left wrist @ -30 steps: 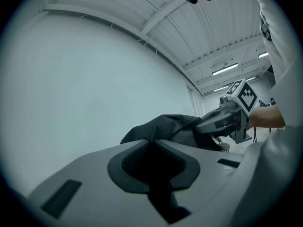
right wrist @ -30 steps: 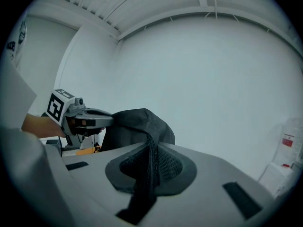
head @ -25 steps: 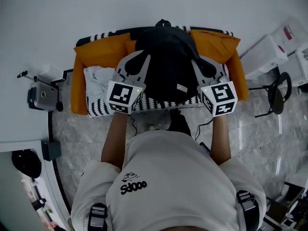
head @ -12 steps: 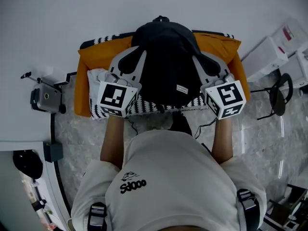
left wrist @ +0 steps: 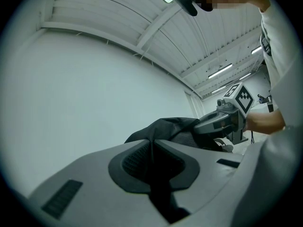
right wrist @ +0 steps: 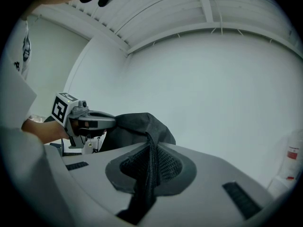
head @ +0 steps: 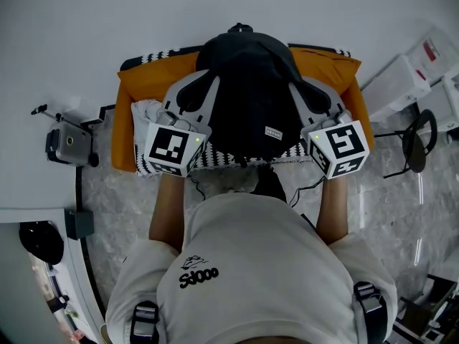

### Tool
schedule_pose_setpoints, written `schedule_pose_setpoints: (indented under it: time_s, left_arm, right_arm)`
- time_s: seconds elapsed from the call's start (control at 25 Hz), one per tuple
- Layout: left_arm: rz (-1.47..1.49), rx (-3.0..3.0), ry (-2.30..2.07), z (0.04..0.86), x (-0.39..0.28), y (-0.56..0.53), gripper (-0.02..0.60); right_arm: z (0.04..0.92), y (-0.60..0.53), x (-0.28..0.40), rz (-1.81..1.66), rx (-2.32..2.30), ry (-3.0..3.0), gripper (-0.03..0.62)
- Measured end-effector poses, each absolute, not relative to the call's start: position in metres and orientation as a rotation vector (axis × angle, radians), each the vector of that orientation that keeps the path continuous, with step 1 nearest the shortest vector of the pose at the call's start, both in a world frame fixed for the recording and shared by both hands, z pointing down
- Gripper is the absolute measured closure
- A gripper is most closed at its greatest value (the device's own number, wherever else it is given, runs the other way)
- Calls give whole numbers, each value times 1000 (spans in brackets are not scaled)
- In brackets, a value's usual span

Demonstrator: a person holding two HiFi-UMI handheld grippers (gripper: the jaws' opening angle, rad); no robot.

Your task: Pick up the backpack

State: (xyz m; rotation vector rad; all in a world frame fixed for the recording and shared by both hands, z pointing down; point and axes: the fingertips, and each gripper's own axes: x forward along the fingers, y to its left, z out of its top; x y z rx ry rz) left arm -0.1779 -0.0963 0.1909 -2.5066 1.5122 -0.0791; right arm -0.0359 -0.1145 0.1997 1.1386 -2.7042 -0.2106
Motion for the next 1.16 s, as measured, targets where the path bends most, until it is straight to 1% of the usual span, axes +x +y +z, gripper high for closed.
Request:
schedule_pose_setpoints:
  time_s: [1.16]
  left_arm:
    - [-109, -2541, 1526, 205, -179, -100, 540]
  right_arm:
    - [217, -123, -38, -184, 1110, -2682, 537]
